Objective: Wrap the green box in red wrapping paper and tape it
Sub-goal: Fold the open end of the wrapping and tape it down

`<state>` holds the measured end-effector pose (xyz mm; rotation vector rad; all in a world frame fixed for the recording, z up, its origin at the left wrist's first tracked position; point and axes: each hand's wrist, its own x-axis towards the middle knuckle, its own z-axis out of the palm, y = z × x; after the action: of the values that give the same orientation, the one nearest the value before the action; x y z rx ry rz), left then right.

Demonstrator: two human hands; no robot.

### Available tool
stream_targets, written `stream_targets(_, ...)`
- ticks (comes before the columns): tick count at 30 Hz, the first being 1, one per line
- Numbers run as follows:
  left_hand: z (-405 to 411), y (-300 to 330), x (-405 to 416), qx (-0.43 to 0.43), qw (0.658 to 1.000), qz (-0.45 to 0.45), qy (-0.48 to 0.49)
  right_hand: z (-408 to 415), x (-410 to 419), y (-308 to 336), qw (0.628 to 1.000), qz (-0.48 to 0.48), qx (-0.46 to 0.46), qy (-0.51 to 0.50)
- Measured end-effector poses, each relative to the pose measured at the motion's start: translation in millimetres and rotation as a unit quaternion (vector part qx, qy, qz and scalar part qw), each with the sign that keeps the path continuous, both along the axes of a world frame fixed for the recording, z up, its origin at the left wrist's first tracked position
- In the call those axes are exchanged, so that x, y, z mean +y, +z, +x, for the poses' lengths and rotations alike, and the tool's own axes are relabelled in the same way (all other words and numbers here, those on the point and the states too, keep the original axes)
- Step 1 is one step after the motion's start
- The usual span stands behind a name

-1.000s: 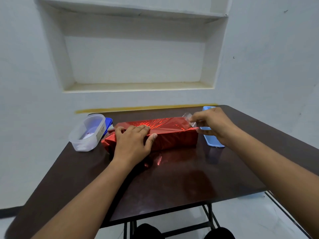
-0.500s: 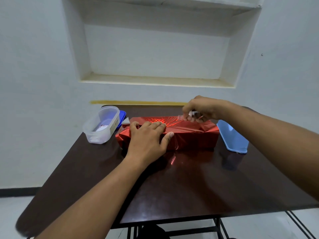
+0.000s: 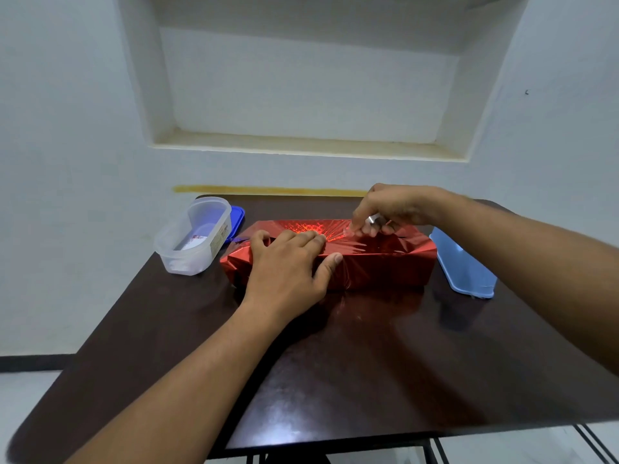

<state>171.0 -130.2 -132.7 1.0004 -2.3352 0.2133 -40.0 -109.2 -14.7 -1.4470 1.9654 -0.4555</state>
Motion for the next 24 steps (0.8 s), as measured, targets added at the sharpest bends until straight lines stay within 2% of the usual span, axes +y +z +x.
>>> stream_targets(24,0.2,2.1,1.5,-0.003,1.000,0.007,0.001,3.6,-12.7,-3.0,0.996,0.034,0.077,0.006)
